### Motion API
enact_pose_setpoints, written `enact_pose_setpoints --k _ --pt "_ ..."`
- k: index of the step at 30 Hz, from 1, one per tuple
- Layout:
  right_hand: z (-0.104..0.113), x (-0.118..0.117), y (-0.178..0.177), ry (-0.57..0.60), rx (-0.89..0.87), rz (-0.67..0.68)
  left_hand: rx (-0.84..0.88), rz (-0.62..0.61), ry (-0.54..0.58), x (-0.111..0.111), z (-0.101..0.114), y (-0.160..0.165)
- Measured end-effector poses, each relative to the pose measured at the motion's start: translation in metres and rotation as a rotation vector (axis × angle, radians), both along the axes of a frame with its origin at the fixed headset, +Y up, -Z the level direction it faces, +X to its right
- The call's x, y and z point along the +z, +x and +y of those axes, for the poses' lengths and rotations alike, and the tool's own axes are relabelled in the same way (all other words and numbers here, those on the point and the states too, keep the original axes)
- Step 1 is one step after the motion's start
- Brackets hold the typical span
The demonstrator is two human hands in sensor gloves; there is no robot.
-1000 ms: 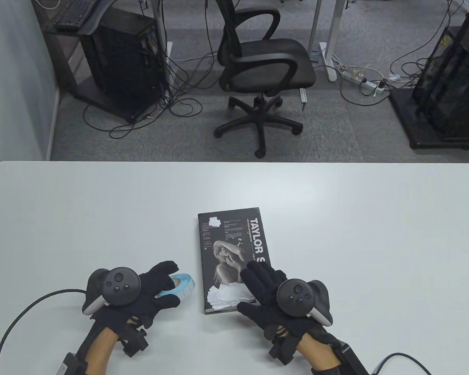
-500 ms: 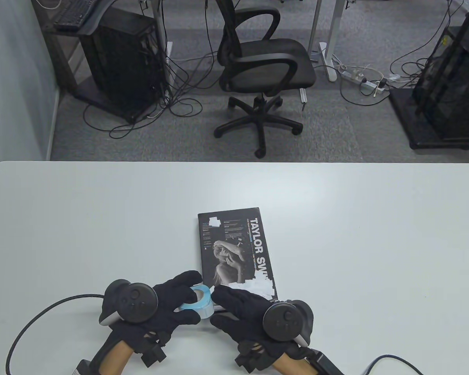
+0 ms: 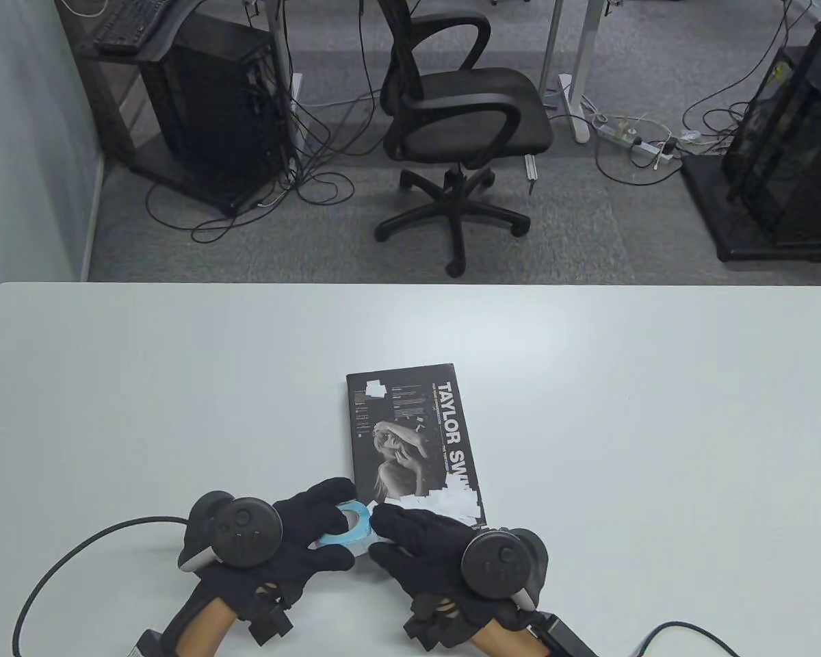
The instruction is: Tear off one label from label roll
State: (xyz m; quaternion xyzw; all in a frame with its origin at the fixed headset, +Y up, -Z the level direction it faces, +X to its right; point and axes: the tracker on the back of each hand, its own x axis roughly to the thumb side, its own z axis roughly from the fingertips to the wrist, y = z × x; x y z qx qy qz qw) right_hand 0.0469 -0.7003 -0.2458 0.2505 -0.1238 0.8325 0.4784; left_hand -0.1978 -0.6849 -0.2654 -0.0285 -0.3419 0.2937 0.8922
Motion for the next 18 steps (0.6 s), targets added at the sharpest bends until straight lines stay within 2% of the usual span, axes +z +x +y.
enact_pose_setpoints --k 4,12,17,18 --pt "-0.005 -0.005 0.004 -0.05 -0.031 0.004 0.008 -0.011 -0.009 0.001 0.0 0.0" --pt "-0.008 -0.016 0.021 -0.07 -0.036 -0.057 -0.013 -0.006 -0.01 -0.001 -0.002 -0.002" --pt "-0.012 -0.028 0.035 -0.015 0.101 -0.13 -0.025 0.01 -0.018 -0.004 -0.004 -0.007" --pt "-0.014 -0.033 0.041 0.015 0.179 -0.163 -0.028 0.014 -0.018 -0.005 -0.004 -0.008"
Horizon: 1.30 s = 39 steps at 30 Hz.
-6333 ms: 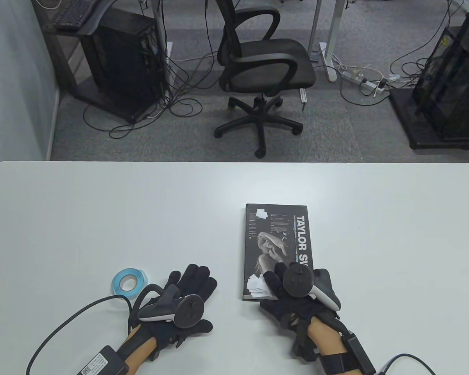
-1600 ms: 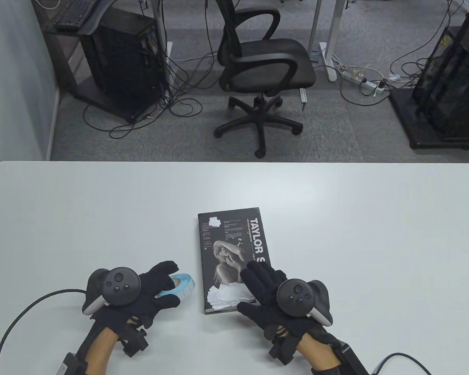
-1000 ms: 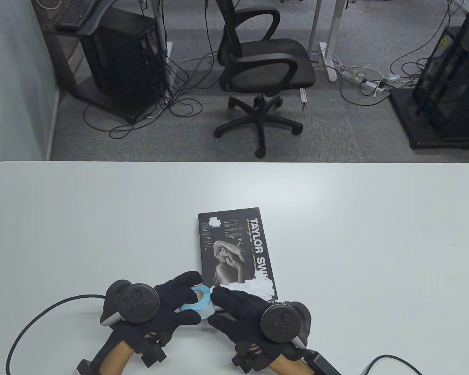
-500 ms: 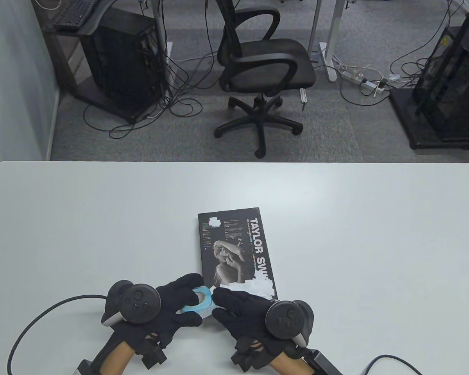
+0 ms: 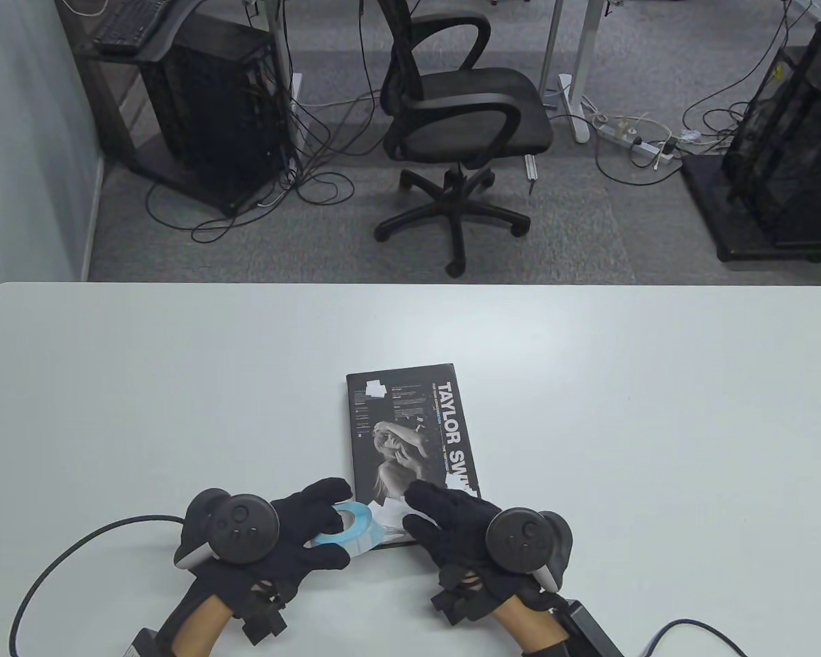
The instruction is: Tear off one label from label roll
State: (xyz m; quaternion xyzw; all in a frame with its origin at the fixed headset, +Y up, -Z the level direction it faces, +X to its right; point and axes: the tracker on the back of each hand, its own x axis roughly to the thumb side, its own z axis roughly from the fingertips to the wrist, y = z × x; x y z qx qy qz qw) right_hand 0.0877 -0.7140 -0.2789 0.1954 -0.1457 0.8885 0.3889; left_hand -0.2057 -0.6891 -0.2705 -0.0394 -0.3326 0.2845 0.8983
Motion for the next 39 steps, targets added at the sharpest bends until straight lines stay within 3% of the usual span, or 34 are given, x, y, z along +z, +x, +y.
enact_pose_setpoints --k 5,12,24,30,34,38,39 --pt "-0.008 -0.014 0.017 0.07 0.28 -0.084 -0.002 0.005 -0.006 -0.001 -0.001 -0.003" --pt "-0.019 -0.025 0.019 0.122 0.498 -0.123 -0.02 0.004 -0.009 -0.001 -0.001 -0.003" --pt "-0.024 -0.019 0.008 0.149 0.511 -0.027 -0.049 0.021 0.001 -0.001 -0.001 -0.005" --pt "-0.025 -0.02 0.008 0.098 0.49 0.02 -0.063 0.025 0.009 -0.002 -0.001 -0.005" --pt "-0.027 -0.019 0.008 0.002 0.513 0.079 -0.063 0.033 0.01 -0.004 -0.001 -0.006" --pt "-0.03 -0.008 -0.004 -0.003 0.64 0.137 -0.062 0.038 0.01 -0.005 -0.001 -0.007" --pt "-0.03 -0.004 -0.01 0.049 0.734 0.138 -0.062 0.04 0.01 -0.005 -0.001 -0.007"
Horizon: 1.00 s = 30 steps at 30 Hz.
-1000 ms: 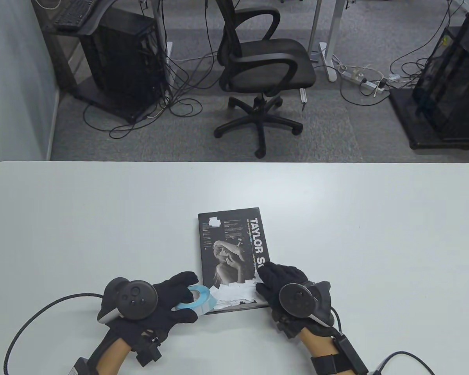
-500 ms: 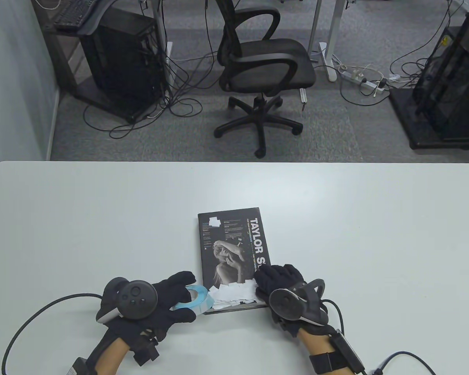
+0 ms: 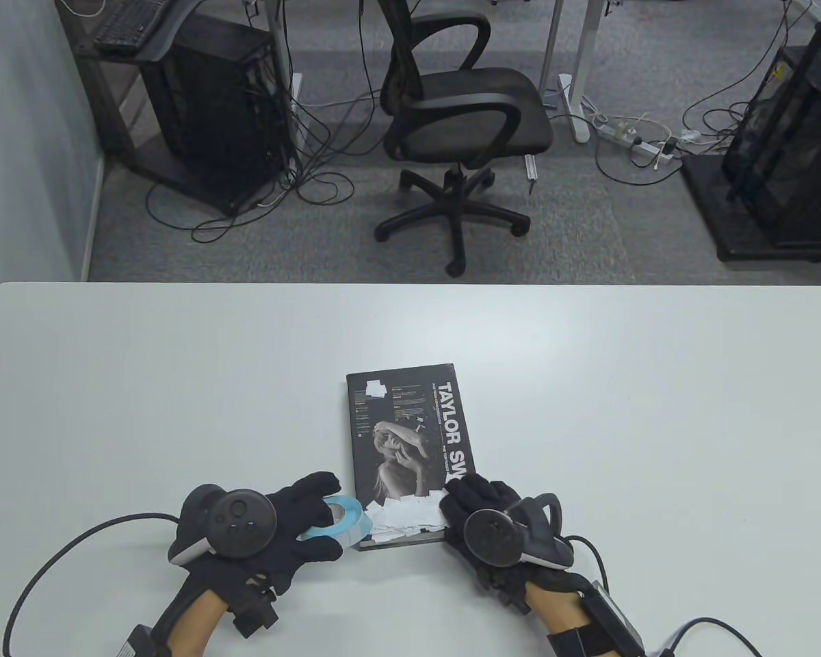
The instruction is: Tear off one label from label roll
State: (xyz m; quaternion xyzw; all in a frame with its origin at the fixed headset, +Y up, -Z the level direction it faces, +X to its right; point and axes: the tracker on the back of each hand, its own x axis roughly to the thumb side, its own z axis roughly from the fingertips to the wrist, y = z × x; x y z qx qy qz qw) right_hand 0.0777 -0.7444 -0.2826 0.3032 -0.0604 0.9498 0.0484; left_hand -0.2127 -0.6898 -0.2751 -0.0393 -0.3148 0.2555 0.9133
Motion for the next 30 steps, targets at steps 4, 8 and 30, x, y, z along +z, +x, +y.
enact_pose_setpoints --k 4,8,30 --pt "0.0 0.004 -0.003 0.078 0.058 0.019 -0.011 0.013 0.004 0.0 -0.001 -0.004" --pt "0.004 -0.012 0.029 -0.103 -0.327 -0.05 -0.034 0.053 0.017 -0.001 -0.003 -0.014" --pt "0.024 -0.029 0.083 -0.093 -0.609 -0.219 -0.407 0.419 0.029 -0.048 -0.048 -0.084"
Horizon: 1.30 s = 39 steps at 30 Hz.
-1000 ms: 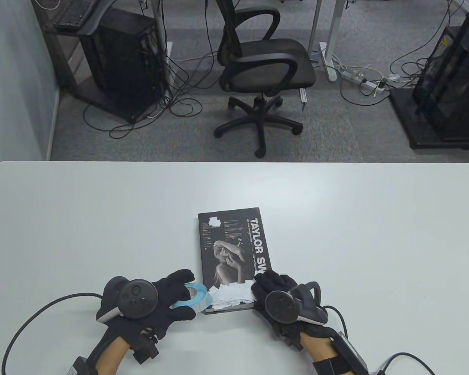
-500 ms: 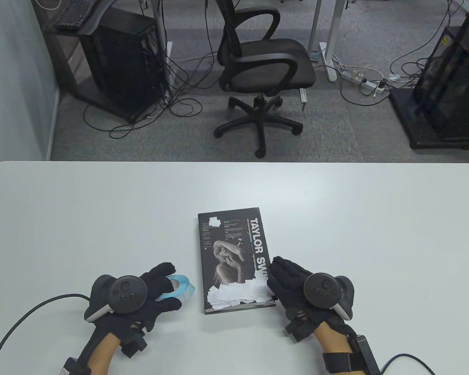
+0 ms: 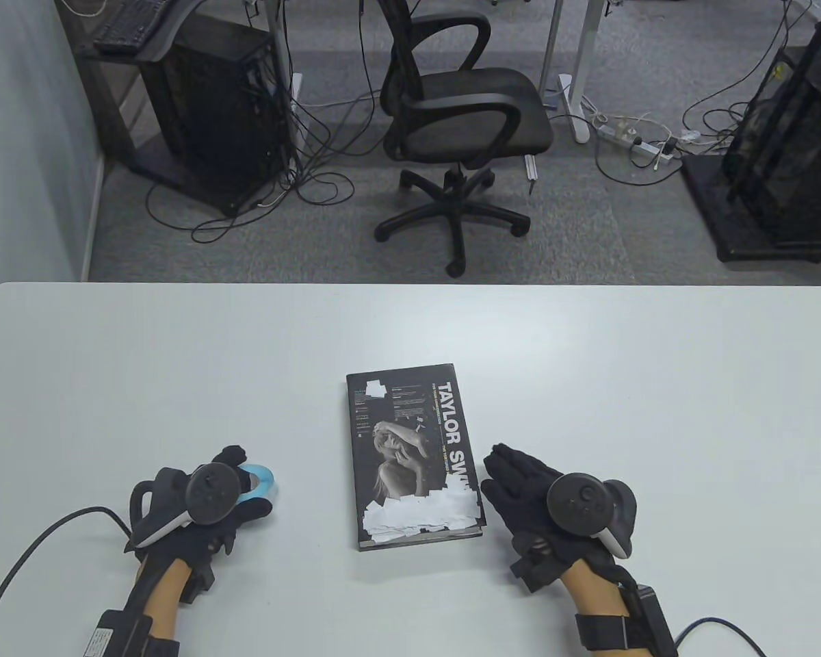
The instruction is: Tear off one label from label roll
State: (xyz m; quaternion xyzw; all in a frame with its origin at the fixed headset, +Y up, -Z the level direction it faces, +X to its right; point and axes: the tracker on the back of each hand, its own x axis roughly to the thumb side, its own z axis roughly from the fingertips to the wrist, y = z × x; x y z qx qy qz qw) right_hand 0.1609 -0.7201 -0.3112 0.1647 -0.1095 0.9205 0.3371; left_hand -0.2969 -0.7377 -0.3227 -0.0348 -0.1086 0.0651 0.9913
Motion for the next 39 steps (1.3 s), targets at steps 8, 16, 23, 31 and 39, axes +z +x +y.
enact_pose_setpoints --k 8,16,23,31,39 --pt "-0.001 -0.001 -0.002 -0.022 0.013 0.012 -0.089 -0.007 -0.074 -0.006 -0.019 0.003" --pt "-0.003 -0.001 -0.005 -0.026 0.027 0.026 -0.168 -0.011 -0.148 -0.006 -0.037 0.009" --pt "-0.004 -0.001 -0.006 -0.029 0.038 0.034 -0.229 -0.01 -0.188 -0.007 -0.042 0.015" --pt "-0.004 -0.002 -0.006 -0.035 0.036 0.029 -0.18 0.022 -0.27 -0.004 -0.022 0.011" --pt "-0.004 -0.002 -0.009 -0.039 0.047 0.032 -0.149 -0.02 -0.089 0.009 0.011 0.022"
